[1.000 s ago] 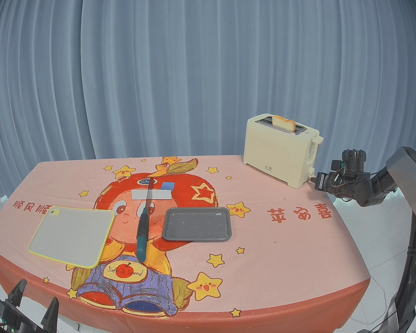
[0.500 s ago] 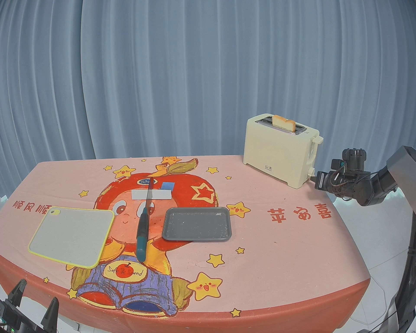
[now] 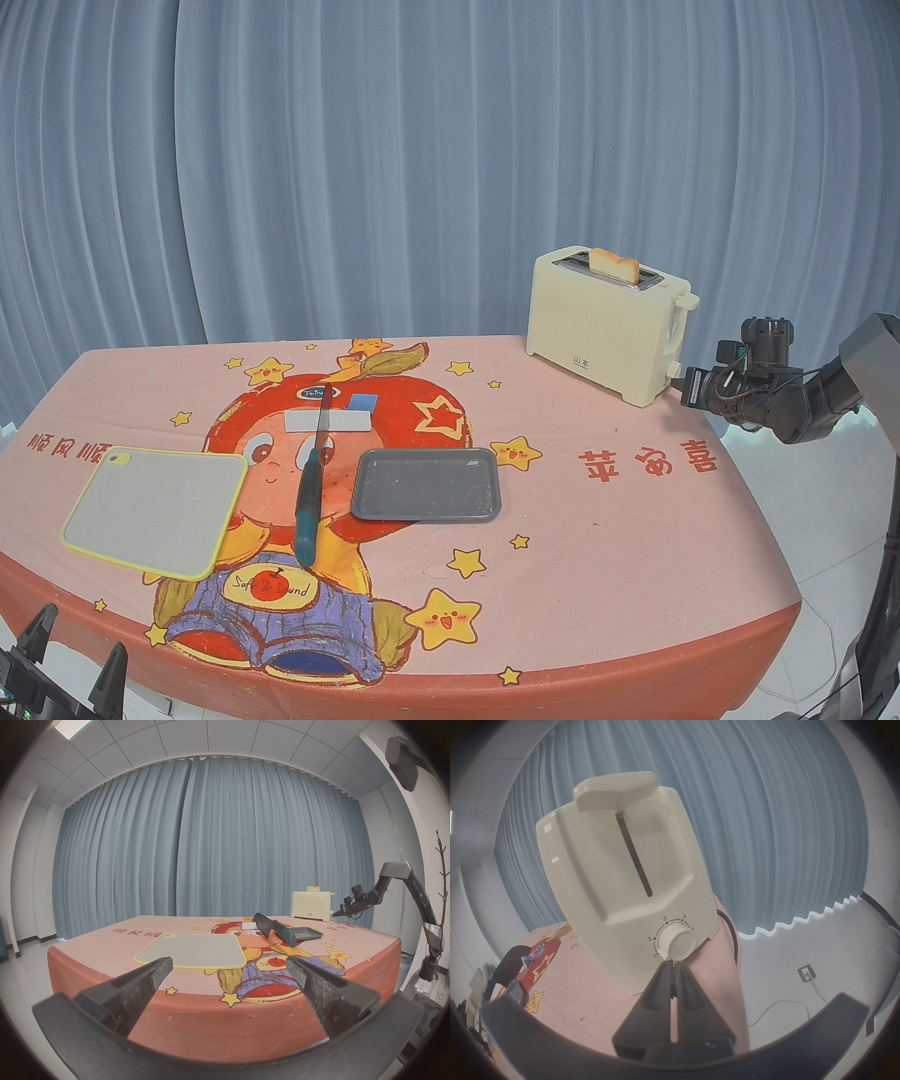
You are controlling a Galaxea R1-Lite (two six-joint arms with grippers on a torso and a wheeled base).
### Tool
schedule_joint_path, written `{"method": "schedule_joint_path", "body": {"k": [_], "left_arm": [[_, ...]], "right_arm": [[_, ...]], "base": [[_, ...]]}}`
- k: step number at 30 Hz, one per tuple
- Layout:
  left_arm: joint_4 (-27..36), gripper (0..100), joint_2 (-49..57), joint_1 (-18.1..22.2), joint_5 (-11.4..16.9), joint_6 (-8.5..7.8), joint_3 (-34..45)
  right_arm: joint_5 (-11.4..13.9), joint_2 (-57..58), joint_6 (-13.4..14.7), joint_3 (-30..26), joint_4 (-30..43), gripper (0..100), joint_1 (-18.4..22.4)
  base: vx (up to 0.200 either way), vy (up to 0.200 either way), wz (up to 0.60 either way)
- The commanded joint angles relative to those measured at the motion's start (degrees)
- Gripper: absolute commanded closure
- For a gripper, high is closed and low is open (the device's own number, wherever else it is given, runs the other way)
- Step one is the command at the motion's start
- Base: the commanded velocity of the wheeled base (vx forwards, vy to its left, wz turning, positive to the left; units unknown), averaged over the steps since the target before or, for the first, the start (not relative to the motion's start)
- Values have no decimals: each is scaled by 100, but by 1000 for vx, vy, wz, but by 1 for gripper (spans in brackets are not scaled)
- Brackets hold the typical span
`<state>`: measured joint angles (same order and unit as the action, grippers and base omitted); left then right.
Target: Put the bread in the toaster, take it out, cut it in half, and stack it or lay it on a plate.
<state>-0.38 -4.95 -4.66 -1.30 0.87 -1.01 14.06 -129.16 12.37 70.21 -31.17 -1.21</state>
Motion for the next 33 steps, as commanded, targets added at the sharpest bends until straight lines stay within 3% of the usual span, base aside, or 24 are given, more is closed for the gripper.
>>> {"method": "schedule_joint_path", "body": {"k": [1, 16, 25, 33], "left_arm": [[3, 0, 3, 0, -1, 1, 101], [-6, 0, 3, 0, -1, 1, 101], [-6, 0, 3, 0, -1, 1, 101], [-6, 0, 3, 0, -1, 1, 101]], "right_arm": [[1, 31, -7, -16, -3, 100, -20], [-17, 101, -42, -279, -3, 100, -222], [-114, 1174, 2, -912, -434, 100, -486], [-105, 2009, 11, -1026, -460, 100, -442]], "base": [[0, 0, 0], [0, 0, 0], [0, 0, 0], [0, 0, 0]]}}
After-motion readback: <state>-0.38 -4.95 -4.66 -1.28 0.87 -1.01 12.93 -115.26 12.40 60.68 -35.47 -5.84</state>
